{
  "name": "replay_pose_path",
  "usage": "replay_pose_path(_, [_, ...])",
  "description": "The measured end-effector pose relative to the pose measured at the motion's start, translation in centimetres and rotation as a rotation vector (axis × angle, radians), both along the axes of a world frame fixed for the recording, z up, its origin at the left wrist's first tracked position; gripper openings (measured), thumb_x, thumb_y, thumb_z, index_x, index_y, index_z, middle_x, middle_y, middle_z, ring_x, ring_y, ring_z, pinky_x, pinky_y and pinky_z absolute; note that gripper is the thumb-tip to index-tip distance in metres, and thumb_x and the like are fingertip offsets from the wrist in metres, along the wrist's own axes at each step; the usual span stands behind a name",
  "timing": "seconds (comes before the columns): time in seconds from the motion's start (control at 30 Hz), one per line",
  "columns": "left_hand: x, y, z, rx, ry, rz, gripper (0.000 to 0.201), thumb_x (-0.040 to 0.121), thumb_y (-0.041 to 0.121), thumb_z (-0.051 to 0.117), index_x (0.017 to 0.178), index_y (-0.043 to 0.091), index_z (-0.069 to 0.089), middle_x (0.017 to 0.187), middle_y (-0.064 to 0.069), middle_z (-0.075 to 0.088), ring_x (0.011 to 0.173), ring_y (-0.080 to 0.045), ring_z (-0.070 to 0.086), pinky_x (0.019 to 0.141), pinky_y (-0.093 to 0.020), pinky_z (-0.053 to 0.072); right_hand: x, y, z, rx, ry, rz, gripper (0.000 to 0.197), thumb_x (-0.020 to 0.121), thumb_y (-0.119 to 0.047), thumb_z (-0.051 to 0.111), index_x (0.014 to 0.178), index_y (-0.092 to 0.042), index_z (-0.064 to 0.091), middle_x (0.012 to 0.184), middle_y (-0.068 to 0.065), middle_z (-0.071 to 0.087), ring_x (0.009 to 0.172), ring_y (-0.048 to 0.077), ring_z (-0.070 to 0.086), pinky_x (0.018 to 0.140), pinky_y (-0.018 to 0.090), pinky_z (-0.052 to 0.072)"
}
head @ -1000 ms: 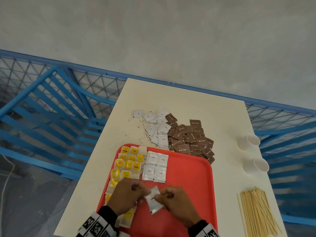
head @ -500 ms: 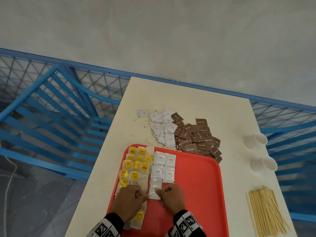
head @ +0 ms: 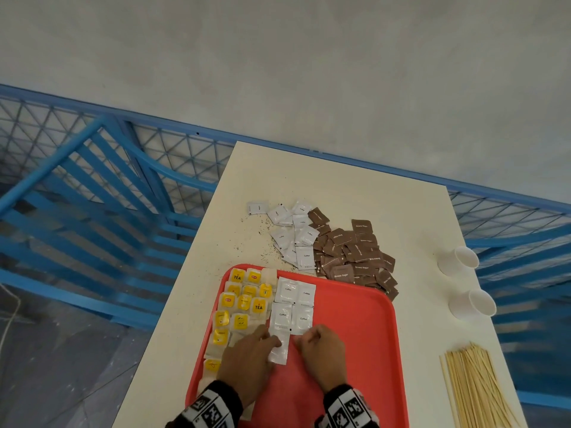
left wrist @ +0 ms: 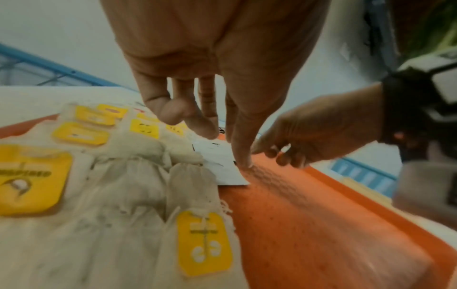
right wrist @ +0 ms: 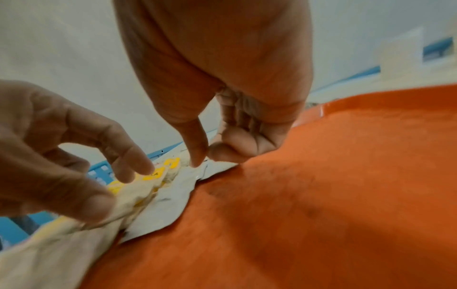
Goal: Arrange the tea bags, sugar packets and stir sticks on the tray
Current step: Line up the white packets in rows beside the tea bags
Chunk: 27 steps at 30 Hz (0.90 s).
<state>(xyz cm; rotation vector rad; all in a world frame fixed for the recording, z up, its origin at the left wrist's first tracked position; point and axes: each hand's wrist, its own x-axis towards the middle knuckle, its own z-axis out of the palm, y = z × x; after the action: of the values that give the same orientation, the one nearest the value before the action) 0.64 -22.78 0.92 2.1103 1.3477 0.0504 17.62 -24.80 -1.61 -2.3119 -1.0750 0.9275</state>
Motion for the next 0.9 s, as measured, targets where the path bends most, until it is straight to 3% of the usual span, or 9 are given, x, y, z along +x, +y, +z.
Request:
replay_pose_path(0.13, [0.6,0.2,-0.4,0.020,0.072,-0.140,0.041,0.093,0.024,0.057,0.133,0.033,0.054,0.143,0.014,0.045,0.122,-0.015,0.054,0.086,-0.037,0.049,2.0,0.8,0.9,0.075,-0.089,0.122,0.024,0.079,-0.023,0.076,0.077,-0.029,0.053,0.080,-0.007,0.058,0.075,0.010,0.051,0.065,0.016,0.036])
replay_pose_path(0.23, [0.9,0.2,-0.6,0.027,0.081,-0.148,0.039,0.095,0.024,0.054,0.133,0.033,0.055,0.141,0.015,0.047,0.121,-0.013,0.055,0.088,-0.036,0.049,2.9,1.1,0.9,0.081,-0.103,0.124,0.020,0.080,-0.023,0.076,0.078,-0.027,0.056,0.082,-0.008,0.059,0.078,0.009,0.051,0.066,0.014,0.034])
replay_pose_path(0.33, [1.2,0.7,0.0,0.003,0.022,-0.104,0.023,0.100,0.033,0.046,0.117,0.032,0.062,0.121,0.014,0.059,0.113,-0.012,0.058,0.083,-0.034,0.045,3.5,2.1,1.6,0.035,-0.071,0.166,0.016,0.086,-0.022,0.071,0.072,-0.021,0.062,0.070,-0.010,0.063,0.065,0.001,0.055,0.062,0.017,0.041])
replay_pose_path(0.4, [1.7,1.9,0.7,0.009,0.004,-0.070,0.022,0.100,0.043,0.047,0.097,0.028,0.063,0.099,0.011,0.065,0.094,-0.010,0.061,0.077,-0.031,0.048,4.0,3.7,2.9,0.018,-0.048,0.202,0.027,0.089,-0.023,0.070,0.067,-0.009,0.063,0.060,-0.012,0.060,0.054,-0.004,0.055,0.052,0.012,0.042])
replay_pose_path(0.5, [2.3,4.6,2.4,-0.038,-0.110,0.073,0.043,0.094,0.053,0.057,0.063,0.024,0.051,0.059,0.010,0.052,0.055,-0.004,0.047,0.056,-0.018,0.036,4.9,7.0,5.4,0.028,-0.026,0.249,0.045,0.090,-0.020,0.070,0.052,-0.010,0.048,0.039,-0.014,0.047,0.041,-0.009,0.048,0.046,0.009,0.039])
replay_pose_path(0.57, [2.5,7.0,3.5,-0.053,-0.229,0.169,0.051,0.093,0.048,0.062,0.053,0.024,0.040,0.049,0.010,0.042,0.046,-0.005,0.039,0.053,-0.017,0.029,5.5,9.9,6.3,0.026,-0.037,0.286,0.052,0.090,-0.024,0.070,0.047,-0.018,0.041,0.033,-0.017,0.043,0.037,-0.003,0.045,0.048,0.009,0.039])
replay_pose_path(0.6, [2.5,8.3,3.9,-0.046,-0.266,0.202,0.053,0.092,0.045,0.064,0.052,0.025,0.038,0.047,0.010,0.040,0.045,-0.005,0.036,0.053,-0.017,0.029,5.9,11.4,6.1,0.018,-0.046,0.292,0.054,0.089,-0.028,0.070,0.045,-0.021,0.040,0.036,-0.016,0.046,0.039,-0.002,0.046,0.054,0.010,0.043])
replay_pose_path(0.7, [2.5,12.5,4.3,-0.024,-0.281,0.262,0.048,0.091,0.044,0.067,0.052,0.025,0.046,0.049,0.011,0.049,0.049,-0.003,0.042,0.055,-0.021,0.035,7.0,15.1,5.2,-0.016,-0.085,0.318,0.040,0.088,-0.019,0.066,0.051,-0.019,0.051,0.069,-0.005,0.071,0.074,0.009,0.070,0.076,0.039,0.060])
replay_pose_path(0.9, [4.1,19.8,2.8,-0.097,-0.202,0.394,0.029,0.088,0.046,0.068,0.067,0.027,0.060,0.075,0.007,0.066,0.080,-0.018,0.065,0.076,-0.035,0.054,8.6,20.6,3.2,-0.005,-0.215,0.346,0.011,0.092,-0.021,0.061,0.091,-0.013,0.068,0.104,0.004,0.068,0.093,0.021,0.063,0.084,0.036,0.054])
